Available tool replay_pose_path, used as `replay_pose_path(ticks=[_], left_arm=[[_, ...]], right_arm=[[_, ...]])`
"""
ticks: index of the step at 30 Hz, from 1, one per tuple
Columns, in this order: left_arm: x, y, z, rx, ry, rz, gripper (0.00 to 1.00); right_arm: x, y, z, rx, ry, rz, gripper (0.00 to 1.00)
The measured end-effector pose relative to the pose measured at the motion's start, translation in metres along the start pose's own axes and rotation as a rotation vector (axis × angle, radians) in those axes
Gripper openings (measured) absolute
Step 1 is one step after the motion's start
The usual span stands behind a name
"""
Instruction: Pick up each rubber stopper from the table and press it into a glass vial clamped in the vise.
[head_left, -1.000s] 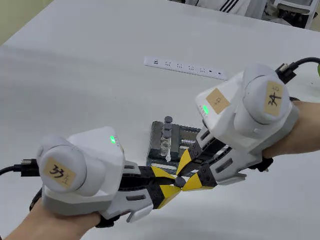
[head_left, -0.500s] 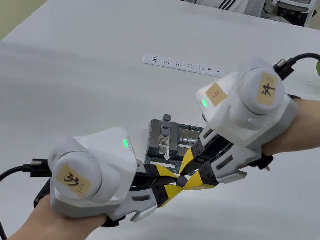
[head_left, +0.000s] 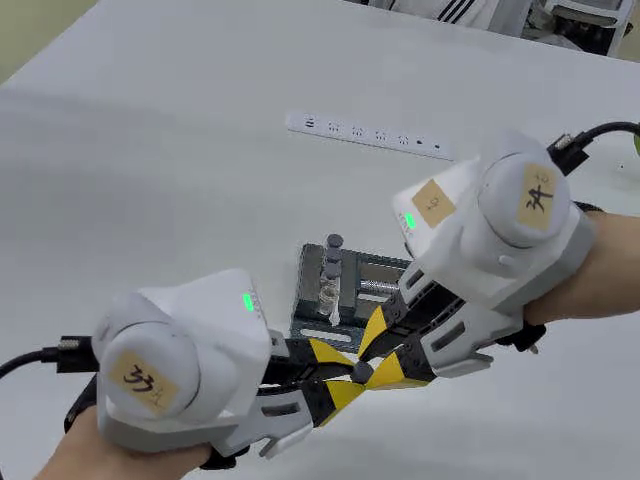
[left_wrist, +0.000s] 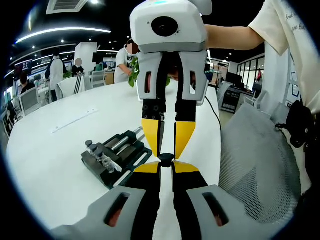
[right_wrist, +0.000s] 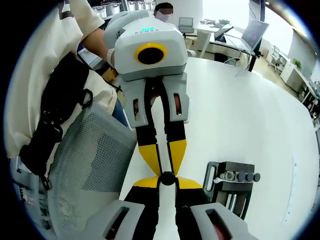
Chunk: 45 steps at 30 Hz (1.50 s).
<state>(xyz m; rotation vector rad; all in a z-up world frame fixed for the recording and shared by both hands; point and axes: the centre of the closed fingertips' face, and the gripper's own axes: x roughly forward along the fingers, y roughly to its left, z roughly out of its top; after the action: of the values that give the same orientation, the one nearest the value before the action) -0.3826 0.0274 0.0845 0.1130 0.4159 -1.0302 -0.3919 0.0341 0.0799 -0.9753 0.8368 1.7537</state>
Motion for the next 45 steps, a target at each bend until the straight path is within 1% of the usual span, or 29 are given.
replay_pose_path(ticks=[2,3,5,6,8,9,11,14,15,16,18,20,22,23,24,25,27,30,31,33,36,37,39,40,42,45], left_arm=[[-0.001,0.003,0.000,-0.022,-0.007,0.008,0.06],[-0.001,0.003,0.000,-0.029,-0.010,0.008,0.08],[-0.002,0.006,0.001,-0.040,-0.021,0.024,0.13],[-0.003,0.008,-0.001,-0.046,-0.018,0.034,0.17],[-0.004,0.012,-0.003,-0.049,-0.013,0.055,0.23],[-0.005,0.015,-0.005,-0.053,-0.014,0.066,0.27],[-0.007,0.021,-0.008,-0.078,-0.012,0.092,0.33],[-0.010,0.029,-0.016,-0.097,0.008,0.139,0.48],[-0.011,0.032,-0.017,-0.099,0.008,0.154,0.54],[-0.012,0.034,-0.019,-0.103,0.007,0.167,0.58],[-0.014,0.036,-0.022,-0.113,0.007,0.169,0.62],[-0.016,0.040,-0.026,-0.120,0.014,0.191,0.64],[-0.020,0.048,-0.032,-0.148,0.023,0.236,0.75],[-0.022,0.051,-0.036,-0.149,0.029,0.247,0.80],[-0.025,0.057,-0.039,-0.158,0.032,0.280,0.87],[-0.027,0.060,-0.039,-0.162,0.027,0.296,0.92],[-0.031,0.067,-0.043,-0.177,0.030,0.317,0.99],[-0.034,0.069,-0.045,-0.197,0.028,0.312,0.99],[-0.035,0.070,-0.047,-0.200,0.028,0.317,0.99],[-0.036,0.071,-0.047,-0.202,0.029,0.321,0.99],[-0.037,0.072,-0.048,-0.208,0.028,0.323,0.99],[-0.038,0.072,-0.048,-0.208,0.027,0.326,0.99],[-0.038,0.072,-0.048,-0.210,0.021,0.325,0.99],[-0.038,0.071,-0.048,-0.213,0.021,0.324,0.98],[-0.038,0.072,-0.049,-0.212,0.023,0.324,0.98],[-0.038,0.072,-0.049,-0.217,0.020,0.324,0.98]], right_arm=[[0.000,-0.002,0.000,-0.001,-0.001,-0.009,0.07],[0.000,-0.003,-0.001,-0.002,0.006,-0.009,0.07],[0.000,-0.004,-0.001,-0.002,0.008,-0.015,0.07],[-0.001,-0.004,-0.002,0.002,0.007,-0.011,0.07],[-0.001,-0.006,-0.001,0.001,0.005,-0.021,0.07],[-0.001,-0.006,-0.002,0.002,0.008,-0.021,0.07],[-0.001,-0.008,-0.004,0.003,0.012,-0.027,0.07],[0.000,-0.009,-0.005,0.010,0.008,-0.026,0.07],[0.000,-0.009,-0.005,0.010,0.009,-0.026,0.07],[0.000,-0.009,-0.006,0.010,0.011,-0.028,0.07],[0.001,-0.009,-0.006,0.012,0.011,-0.027,0.07],[0.001,-0.010,-0.005,0.016,0.007,-0.029,0.07],[0.002,-0.011,-0.006,0.019,0.006,-0.032,0.07],[0.002,-0.012,-0.006,0.019,0.008,-0.033,0.07],[0.002,-0.012,-0.008,0.018,0.012,-0.035,0.07],[0.003,-0.013,-0.008,0.019,0.012,-0.037,0.07],[0.003,-0.016,-0.011,0.027,0.012,-0.039,0.07],[0.002,-0.022,-0.014,0.023,0.019,-0.056,0.07],[0.002,-0.026,-0.015,0.020,0.021,-0.063,0.07],[0.001,-0.031,-0.015,0.025,0.019,-0.072,0.07],[-0.001,-0.044,-0.017,0.013,0.024,-0.104,0.07],[-0.002,-0.051,-0.017,0.003,0.028,-0.123,0.07],[-0.001,-0.056,-0.018,-0.001,0.033,-0.125,0.07],[-0.001,-0.059,-0.018,-0.011,0.040,-0.128,0.07],[-0.001,-0.068,-0.023,-0.061,0.088,-0.145,0.07],[-0.001,-0.074,-0.020,-0.080,0.093,-0.147,0.07]])
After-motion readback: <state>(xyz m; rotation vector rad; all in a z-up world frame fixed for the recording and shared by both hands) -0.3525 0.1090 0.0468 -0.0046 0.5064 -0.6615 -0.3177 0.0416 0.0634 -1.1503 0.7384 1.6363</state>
